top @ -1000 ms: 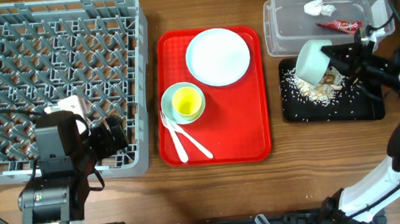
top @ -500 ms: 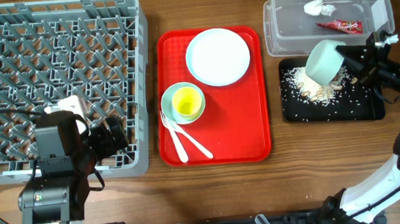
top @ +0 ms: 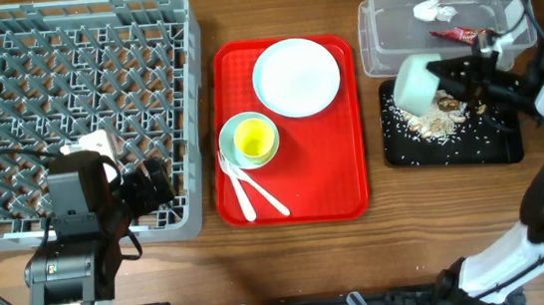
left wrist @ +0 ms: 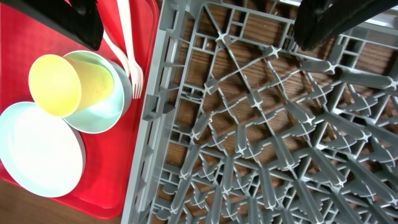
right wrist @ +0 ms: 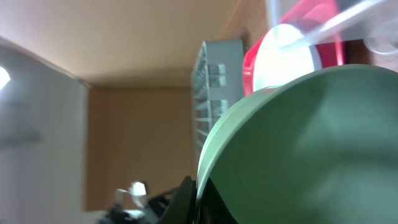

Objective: Sort waste into correct bins and load items into the dishwasher rack
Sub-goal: 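Set the empty green bowl back on the red tray and release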

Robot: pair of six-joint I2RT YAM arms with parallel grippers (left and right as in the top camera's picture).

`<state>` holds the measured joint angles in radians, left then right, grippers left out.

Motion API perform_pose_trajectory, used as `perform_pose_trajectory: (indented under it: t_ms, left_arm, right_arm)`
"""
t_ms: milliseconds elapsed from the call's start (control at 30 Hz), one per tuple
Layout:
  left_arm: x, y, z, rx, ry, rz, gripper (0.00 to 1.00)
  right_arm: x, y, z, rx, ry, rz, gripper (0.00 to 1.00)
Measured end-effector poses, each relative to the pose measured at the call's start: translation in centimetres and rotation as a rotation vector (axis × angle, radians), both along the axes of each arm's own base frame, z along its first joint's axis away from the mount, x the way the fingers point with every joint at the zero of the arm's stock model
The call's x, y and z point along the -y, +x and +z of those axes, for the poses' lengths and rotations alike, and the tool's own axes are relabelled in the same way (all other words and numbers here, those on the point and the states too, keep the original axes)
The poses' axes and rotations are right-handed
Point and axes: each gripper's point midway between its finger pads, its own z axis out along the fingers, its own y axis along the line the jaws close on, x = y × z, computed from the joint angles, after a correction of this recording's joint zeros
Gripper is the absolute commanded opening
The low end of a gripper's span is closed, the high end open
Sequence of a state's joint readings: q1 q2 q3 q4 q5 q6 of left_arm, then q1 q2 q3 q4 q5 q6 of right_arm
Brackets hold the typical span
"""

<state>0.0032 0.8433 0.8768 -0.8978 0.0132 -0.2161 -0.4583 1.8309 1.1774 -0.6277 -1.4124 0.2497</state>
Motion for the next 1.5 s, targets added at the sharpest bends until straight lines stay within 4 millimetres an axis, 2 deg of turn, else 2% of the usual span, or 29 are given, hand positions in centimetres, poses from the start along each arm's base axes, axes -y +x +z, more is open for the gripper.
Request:
perform_pose_trajectory:
  t_ms: [133, 267, 367, 500, 667, 767, 967, 1033, 1100, 1167, 1333, 1500]
  left_arm:
    - [0.0, 0.0, 0.0, 0.0, 0.0, 0.0, 1.0]
    - [0.0, 0.0, 0.0, 0.0, 0.0, 0.0, 1.0]
    - [0.0, 0.0, 0.0, 0.001, 0.0, 0.0, 1.0]
    - [0.0, 0.0, 0.0, 0.001, 0.0, 0.0, 1.0]
    - [0.0, 0.0, 0.0, 0.002, 0.0, 0.0, 1.0]
    - [0.0, 0.0, 0.0, 0.002, 0.0, 0.0, 1.0]
    - [0.0, 0.0, 0.0, 0.002, 0.0, 0.0, 1.0]
    - [0.0, 0.1, 0.1, 0.003, 0.0, 0.0, 1.0]
    - [0.0, 0.1, 0.1, 0.003, 0.0, 0.0, 1.0]
    - [0.0, 0.1, 0.1, 0.003, 0.0, 0.0, 1.0]
    - [0.0, 0.1, 0.1, 0.003, 0.0, 0.0, 1.0]
    - [0.0, 0.1, 0.1, 0.003, 0.0, 0.0, 1.0]
  right_arm:
    - [-3.2, -0.8, 2.5, 0.091, -0.167, 0.055, 0.05]
    - [-7.2, -2.1, 3.2, 0.133, -0.339, 0.132, 0.04]
    - [-10.5, -3.3, 1.5, 0.115, -0.468, 0.225, 0.04]
    - [-14.3, -5.5, -1.9, 0.095, -0.695, 0.371, 0.04]
    - [-17.5, -7.3, -4.5, 0.14, -0.938, 0.499, 0.04]
    - [-18.6, -8.0, -6.3, 0.146, -1.054, 0.552, 0.04]
    - [-20.6, -8.3, -9.5, 0.153, -1.147, 0.624, 0.04]
    - [-21.1, -8.6, -10.7, 0.136, -1.164, 0.649, 0.08]
    - [-21.3, -8.9, -11.9, 0.106, -1.177, 0.668, 0.15]
    - [-21.3, -9.0, -12.1, 0.094, -1.18, 0.666, 0.19]
    - [-21.2, -9.0, -12.2, 0.068, -1.179, 0.65, 0.35]
    - [-21.2, -9.6, -11.8, 0.045, -1.165, 0.653, 0.44]
